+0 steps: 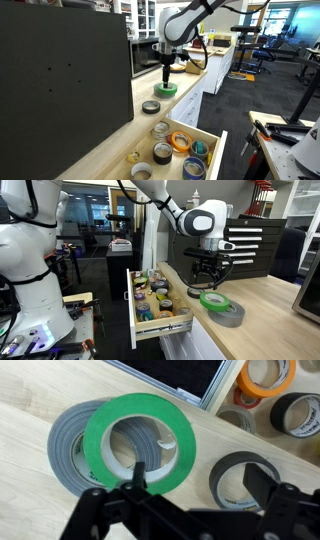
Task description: Put the green tape in the open drawer
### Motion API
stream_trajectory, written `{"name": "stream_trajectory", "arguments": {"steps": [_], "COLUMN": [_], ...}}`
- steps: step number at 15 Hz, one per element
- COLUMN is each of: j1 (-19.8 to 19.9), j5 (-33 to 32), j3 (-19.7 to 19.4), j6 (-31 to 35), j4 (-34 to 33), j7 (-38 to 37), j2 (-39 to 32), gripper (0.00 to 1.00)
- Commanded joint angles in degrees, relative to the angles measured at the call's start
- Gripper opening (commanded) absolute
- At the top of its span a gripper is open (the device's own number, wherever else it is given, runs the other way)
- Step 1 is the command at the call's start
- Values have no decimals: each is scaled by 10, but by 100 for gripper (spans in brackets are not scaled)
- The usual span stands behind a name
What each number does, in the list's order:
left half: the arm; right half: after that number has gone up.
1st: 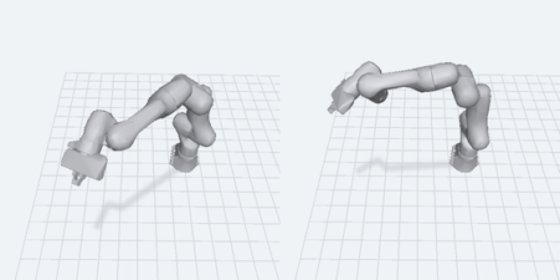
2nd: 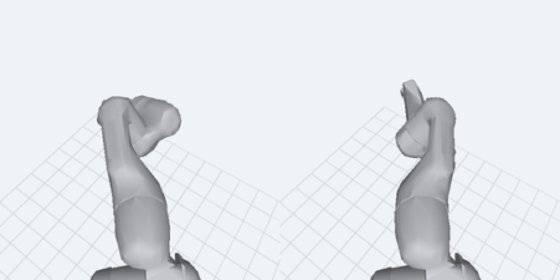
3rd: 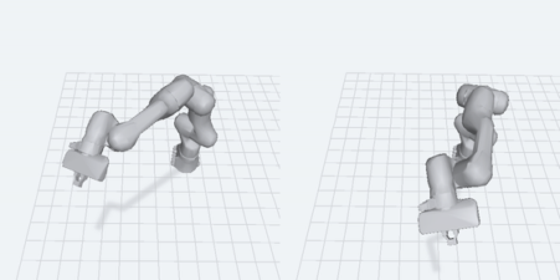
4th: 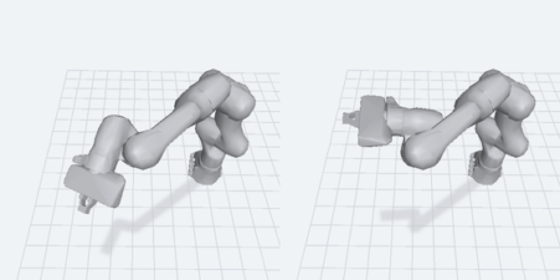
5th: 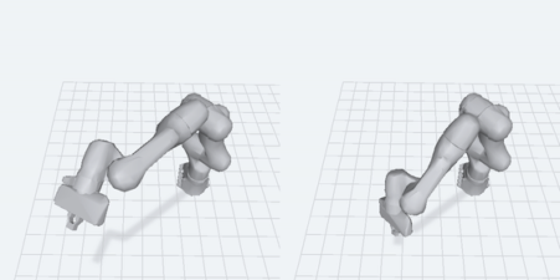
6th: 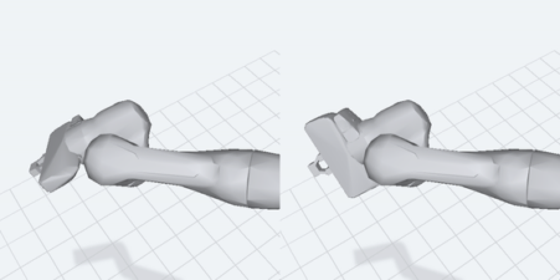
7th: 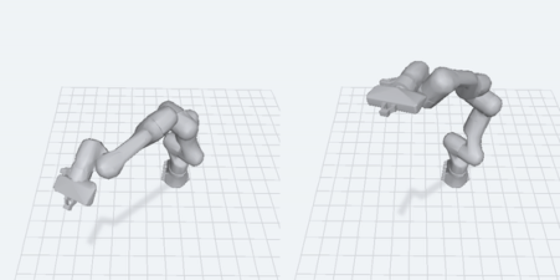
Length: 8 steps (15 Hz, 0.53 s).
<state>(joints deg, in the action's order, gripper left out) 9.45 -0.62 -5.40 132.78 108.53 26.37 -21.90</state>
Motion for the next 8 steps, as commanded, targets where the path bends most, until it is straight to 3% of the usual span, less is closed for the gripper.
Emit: {"name": "stream_trajectory", "arguments": {"steps": [1, 8], "j1": [24, 39], "j5": [11, 26], "j3": [16, 25], "j6": [-16, -22], "j4": [-27, -21], "j7": [18, 25], "j2": [-21, -34], "gripper": [100, 100]}}
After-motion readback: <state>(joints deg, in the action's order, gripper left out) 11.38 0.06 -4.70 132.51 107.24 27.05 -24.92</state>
